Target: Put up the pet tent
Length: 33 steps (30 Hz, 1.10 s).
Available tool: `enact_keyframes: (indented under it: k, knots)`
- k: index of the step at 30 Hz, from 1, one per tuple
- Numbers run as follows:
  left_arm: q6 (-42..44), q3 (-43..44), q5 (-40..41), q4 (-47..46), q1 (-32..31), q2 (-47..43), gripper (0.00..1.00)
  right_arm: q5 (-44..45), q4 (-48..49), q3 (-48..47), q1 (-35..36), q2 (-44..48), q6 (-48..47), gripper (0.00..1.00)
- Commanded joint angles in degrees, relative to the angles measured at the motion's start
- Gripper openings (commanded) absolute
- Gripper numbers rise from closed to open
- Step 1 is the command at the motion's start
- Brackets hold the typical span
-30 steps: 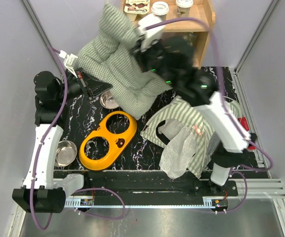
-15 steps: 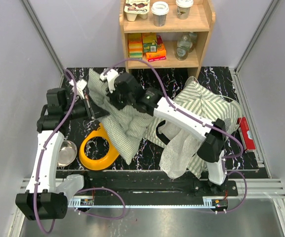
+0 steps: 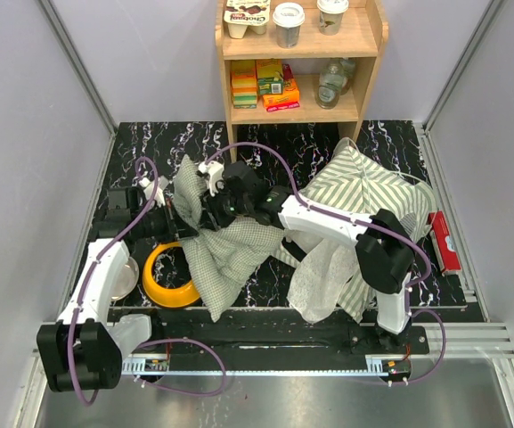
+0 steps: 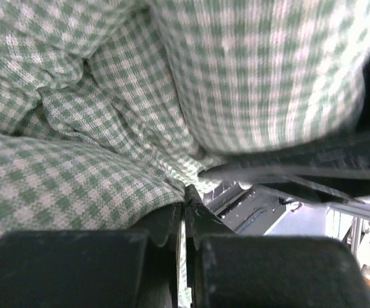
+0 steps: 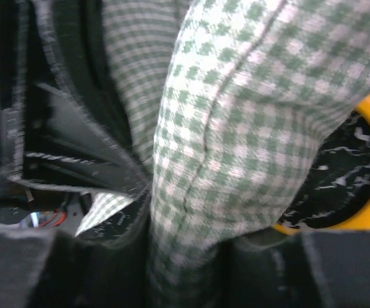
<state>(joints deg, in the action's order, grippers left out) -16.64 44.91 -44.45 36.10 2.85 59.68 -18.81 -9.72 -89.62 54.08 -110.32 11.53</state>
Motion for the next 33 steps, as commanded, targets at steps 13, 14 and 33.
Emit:
enact_keyframes:
  k: [13,14,33]
  knots:
    - [-6.55,0.44,-6.26,-18.08,0.31,1.23,0.0,-9.15,7.89,5.6,5.15,0.28,-0.01,0.68]
    - [-7.17,0.88,-6.53,-18.08,0.31,1.23,0.0,-8.01,7.17,5.51,5.68,0.37,-0.89,0.7]
    - [-17.81,2.03,-9.16,-25.99,0.66,2.55,0.0,3.87,-1.36,4.99,9.2,-3.58,-10.91,0.46]
